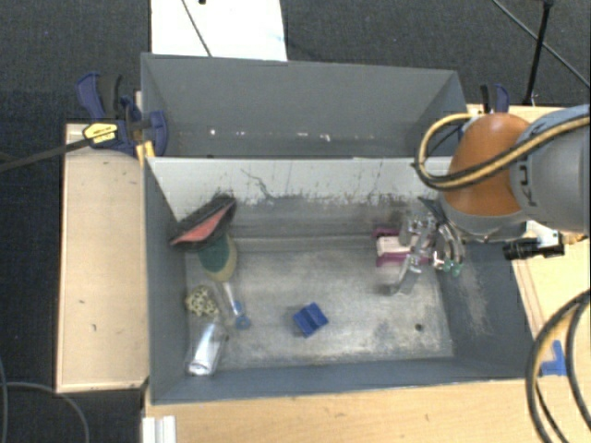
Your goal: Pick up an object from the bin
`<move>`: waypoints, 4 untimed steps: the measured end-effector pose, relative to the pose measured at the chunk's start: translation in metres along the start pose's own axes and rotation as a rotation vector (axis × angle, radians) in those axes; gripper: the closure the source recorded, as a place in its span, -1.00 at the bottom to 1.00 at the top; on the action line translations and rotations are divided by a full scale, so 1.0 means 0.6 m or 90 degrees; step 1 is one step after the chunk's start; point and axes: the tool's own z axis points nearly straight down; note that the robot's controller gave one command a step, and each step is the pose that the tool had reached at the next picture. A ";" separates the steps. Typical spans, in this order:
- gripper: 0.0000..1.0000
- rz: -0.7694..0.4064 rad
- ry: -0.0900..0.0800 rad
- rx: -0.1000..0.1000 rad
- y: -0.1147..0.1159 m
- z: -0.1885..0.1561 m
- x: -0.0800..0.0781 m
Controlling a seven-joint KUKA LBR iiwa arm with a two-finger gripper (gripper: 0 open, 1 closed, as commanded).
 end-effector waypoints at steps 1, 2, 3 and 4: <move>-1.00 -0.239 -0.002 0.001 0.003 -0.002 -0.001; -1.00 0.052 0.000 0.000 0.022 0.000 0.007; -1.00 0.026 -0.002 0.000 0.057 -0.003 0.032; 1.00 0.025 -0.012 -0.001 0.056 -0.011 0.024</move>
Offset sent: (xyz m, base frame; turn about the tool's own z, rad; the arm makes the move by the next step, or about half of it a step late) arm -0.0015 0.0023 -0.0014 -0.3765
